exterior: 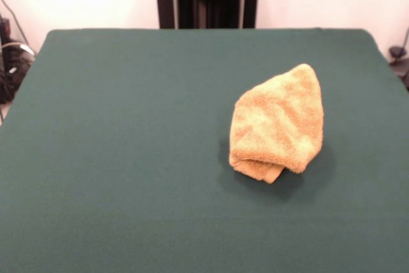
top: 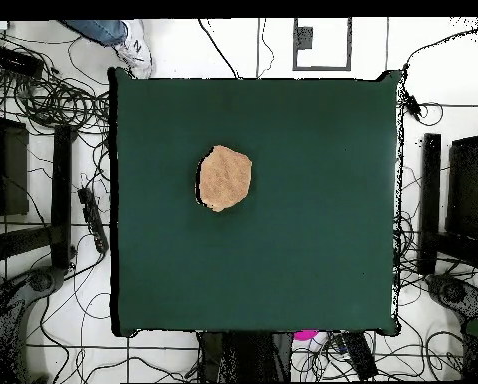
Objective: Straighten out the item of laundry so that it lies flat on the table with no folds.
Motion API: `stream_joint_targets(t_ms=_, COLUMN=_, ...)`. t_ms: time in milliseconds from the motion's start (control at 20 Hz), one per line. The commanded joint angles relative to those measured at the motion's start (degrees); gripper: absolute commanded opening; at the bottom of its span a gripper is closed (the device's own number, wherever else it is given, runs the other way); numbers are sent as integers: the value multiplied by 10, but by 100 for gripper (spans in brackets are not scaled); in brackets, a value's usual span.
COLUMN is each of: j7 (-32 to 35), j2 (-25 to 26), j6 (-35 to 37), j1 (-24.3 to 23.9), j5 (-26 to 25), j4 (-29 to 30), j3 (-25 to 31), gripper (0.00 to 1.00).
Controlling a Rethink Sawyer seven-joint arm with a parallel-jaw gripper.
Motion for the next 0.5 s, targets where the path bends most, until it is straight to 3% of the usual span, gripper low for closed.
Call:
stream_joint_targets(t_ms=50, j7=-30, j2=-17, j6=108, j1=-33, j5=1, j4=2, j3=95, gripper=100)
stream_joint_targets(t_ms=500, j7=-26, j2=12, j6=142, j1=-32, j5=-6, j4=-45, j3=105, gripper=100)
